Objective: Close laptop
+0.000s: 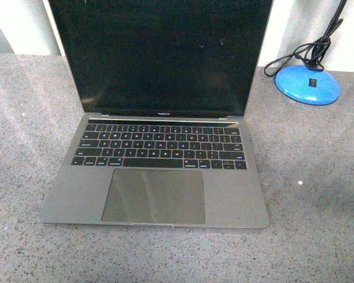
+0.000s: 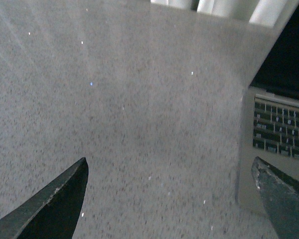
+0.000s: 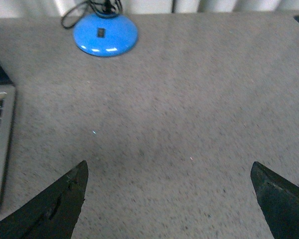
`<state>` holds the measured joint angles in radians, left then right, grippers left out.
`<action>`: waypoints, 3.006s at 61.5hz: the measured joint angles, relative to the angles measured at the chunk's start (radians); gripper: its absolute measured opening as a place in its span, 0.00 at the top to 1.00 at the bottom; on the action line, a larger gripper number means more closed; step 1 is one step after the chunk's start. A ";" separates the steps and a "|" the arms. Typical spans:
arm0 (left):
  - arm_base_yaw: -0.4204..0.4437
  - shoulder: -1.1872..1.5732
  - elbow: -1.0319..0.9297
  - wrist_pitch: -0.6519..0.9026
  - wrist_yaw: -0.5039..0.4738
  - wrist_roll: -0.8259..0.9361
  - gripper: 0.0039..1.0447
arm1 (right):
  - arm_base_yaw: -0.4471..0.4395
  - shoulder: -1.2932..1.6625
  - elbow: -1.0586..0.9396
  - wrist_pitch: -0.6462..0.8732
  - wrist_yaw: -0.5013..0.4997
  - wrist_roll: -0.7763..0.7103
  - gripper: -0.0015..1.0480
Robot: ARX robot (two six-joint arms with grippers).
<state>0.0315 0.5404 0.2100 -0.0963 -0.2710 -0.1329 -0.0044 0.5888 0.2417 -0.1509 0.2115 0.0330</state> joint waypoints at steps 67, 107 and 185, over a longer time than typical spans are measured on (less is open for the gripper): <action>-0.042 1.022 0.744 0.547 0.225 -0.049 0.24 | 0.262 1.090 0.879 0.313 -0.113 -0.138 0.30; -0.156 1.228 1.058 0.351 0.216 -0.108 0.97 | 0.237 1.276 1.162 0.223 -0.253 -0.107 0.99; -0.212 1.355 1.171 0.109 0.215 -0.192 0.97 | 0.298 1.448 1.307 0.193 -0.310 -0.058 0.99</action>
<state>-0.1810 1.8957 1.3808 0.0124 -0.0563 -0.3252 0.2935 2.0365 1.5486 0.0422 -0.0986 -0.0246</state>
